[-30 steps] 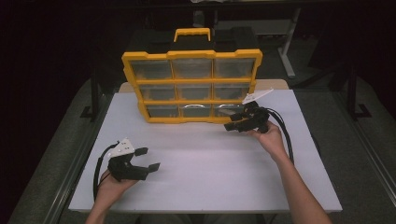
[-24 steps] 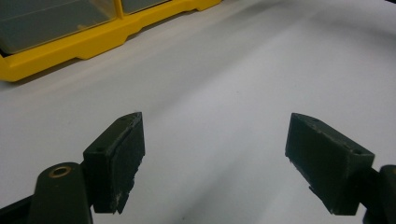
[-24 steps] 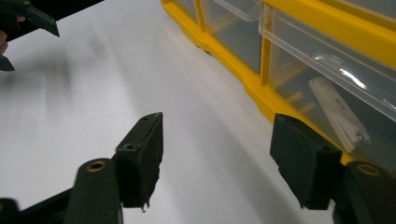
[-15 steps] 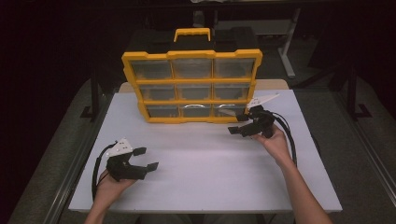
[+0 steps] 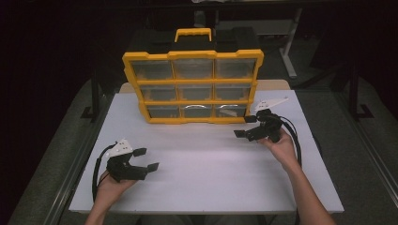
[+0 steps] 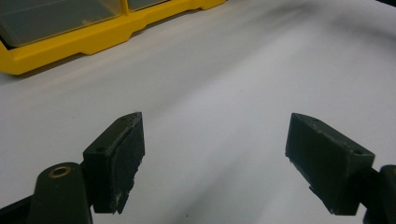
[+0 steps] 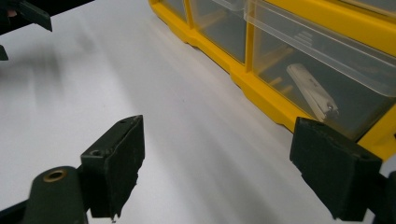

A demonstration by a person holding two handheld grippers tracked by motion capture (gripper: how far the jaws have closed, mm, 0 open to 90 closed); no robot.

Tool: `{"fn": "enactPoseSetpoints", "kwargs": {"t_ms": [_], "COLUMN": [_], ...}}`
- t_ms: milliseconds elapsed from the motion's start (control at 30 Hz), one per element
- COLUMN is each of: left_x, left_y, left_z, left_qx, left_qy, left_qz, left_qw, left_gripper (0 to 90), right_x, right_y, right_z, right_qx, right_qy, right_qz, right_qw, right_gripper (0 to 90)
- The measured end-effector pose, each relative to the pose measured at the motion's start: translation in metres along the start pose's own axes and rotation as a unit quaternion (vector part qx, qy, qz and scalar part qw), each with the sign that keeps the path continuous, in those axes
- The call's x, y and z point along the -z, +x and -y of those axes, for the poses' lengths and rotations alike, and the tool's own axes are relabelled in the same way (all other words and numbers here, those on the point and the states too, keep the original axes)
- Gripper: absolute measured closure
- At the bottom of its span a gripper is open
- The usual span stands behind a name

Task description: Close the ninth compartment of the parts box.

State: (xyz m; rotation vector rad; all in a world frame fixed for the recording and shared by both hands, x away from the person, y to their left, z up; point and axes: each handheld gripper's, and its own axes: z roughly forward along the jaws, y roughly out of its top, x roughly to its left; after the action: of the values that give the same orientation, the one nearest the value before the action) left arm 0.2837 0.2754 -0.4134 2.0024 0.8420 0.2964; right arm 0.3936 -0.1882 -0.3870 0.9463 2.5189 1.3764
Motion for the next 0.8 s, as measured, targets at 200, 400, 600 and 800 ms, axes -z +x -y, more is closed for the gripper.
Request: {"fn": "enactPoseSetpoints", "kwargs": {"t_ms": [200, 400, 600, 800], "left_x": [0.000, 0.000, 0.000, 0.000], "left_y": [0.001, 0.001, 0.002, 0.001], "left_z": [0.001, 0.002, 0.002, 0.002], "left_qx": [0.005, 0.006, 0.006, 0.007], "left_qy": [-0.001, -0.002, 0.000, 0.000], "left_qz": [0.002, 0.001, 0.000, 0.001], "left_qw": [1.0000, 1.0000, 1.0000, 1.0000], "left_gripper": [19.4, 19.4, 19.4, 19.4], "right_x": [0.005, 0.009, 0.012, 0.015], "right_y": [0.003, 0.005, 0.007, 0.009], "right_z": [0.003, 0.007, 0.010, 0.014], "right_qx": [0.006, 0.005, 0.007, 0.009], "right_qy": [-0.002, -0.002, -0.005, -0.010], "right_qz": [0.015, 0.018, 0.021, 0.024], "right_qw": [0.9999, 0.9998, 0.9997, 0.9996], "right_gripper": [13.8, 13.8, 13.8, 13.7]}}
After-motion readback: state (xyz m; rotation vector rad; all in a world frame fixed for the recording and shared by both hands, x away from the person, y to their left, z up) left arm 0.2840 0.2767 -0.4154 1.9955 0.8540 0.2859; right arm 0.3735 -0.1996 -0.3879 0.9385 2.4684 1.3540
